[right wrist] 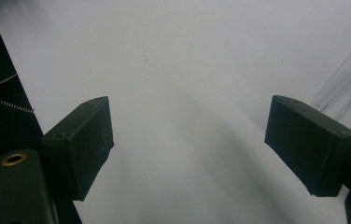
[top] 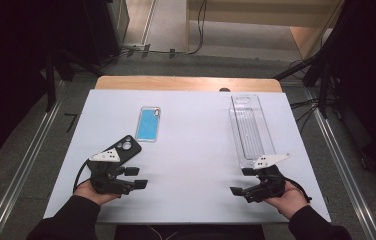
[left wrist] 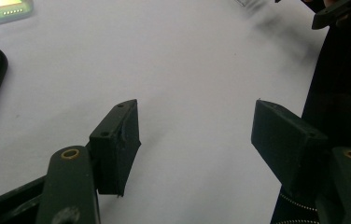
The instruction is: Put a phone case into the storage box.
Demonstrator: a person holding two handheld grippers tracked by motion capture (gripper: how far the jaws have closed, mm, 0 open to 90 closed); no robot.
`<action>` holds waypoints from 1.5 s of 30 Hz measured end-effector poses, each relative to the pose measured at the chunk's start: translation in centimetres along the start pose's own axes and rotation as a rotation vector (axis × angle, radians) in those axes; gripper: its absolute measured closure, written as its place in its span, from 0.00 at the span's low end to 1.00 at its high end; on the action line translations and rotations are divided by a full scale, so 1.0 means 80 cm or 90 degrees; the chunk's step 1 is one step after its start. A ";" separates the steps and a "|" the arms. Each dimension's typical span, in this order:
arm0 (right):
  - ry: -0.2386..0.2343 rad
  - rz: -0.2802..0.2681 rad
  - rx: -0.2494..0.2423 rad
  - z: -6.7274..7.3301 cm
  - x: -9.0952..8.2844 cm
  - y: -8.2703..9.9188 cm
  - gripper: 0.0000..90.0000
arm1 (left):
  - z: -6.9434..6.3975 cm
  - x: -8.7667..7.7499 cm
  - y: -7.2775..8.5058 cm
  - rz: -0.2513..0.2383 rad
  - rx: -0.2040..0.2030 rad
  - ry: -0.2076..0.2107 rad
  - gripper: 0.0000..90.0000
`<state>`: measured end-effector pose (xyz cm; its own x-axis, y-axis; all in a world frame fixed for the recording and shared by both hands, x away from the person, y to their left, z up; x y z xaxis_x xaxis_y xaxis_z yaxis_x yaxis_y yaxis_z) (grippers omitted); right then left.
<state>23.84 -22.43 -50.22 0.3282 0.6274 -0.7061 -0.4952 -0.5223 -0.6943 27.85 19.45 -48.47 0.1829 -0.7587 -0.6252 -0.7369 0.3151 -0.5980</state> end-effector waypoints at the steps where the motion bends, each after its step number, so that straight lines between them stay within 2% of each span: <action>1: 0.000 -0.001 0.002 0.000 -0.001 0.000 0.15 | 0.001 0.000 -0.001 -0.004 -0.006 -0.001 0.36; 10: 0.007 -0.006 0.015 -0.001 -0.004 0.001 0.16 | 0.002 -0.003 -0.004 -0.009 -0.014 -0.014 0.36; 14: 0.005 -0.004 0.007 -0.001 -0.003 0.000 0.16 | 0.003 -0.003 -0.005 -0.014 -0.019 -0.013 0.36; 23: 0.007 -0.005 0.013 -0.001 -0.003 0.000 0.16 | 0.004 -0.003 -0.007 -0.017 -0.037 -0.004 0.36; 28: 0.008 -0.005 0.016 -0.002 -0.003 0.001 0.16 | 0.004 -0.003 -0.007 -0.015 -0.036 -0.007 0.36; 38: 0.008 -0.007 0.020 -0.002 -0.004 0.000 0.16 | 0.004 -0.004 -0.007 -0.012 -0.031 -0.024 0.36; 40: 0.008 -0.006 0.020 -0.002 -0.004 0.000 0.16 | 0.003 -0.003 -0.009 -0.004 -0.049 -0.036 0.36; 42: 0.009 -0.005 0.020 -0.002 -0.004 0.001 0.16 | 0.002 -0.003 -0.012 -0.008 -0.058 -0.039 0.36; 45: 0.010 -0.006 0.020 -0.003 -0.004 0.000 0.16 | 0.002 -0.004 -0.018 -0.021 -0.049 -0.051 0.36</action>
<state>23.87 -22.77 -50.04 0.3452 0.6227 -0.7022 -0.5169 -0.4983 -0.6960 28.91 19.32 -47.48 0.2574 -0.7193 -0.6453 -0.7772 0.2427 -0.5806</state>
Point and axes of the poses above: each handheld gripper's, and its own axes: x roughly forward along the jaws, y roughly out of its underside, z roughly to its left, the point moved 3 cm from there along x, roughly forward along the jaws, and after that the axes turned 10 degrees about -x, right-handed, at the moved point
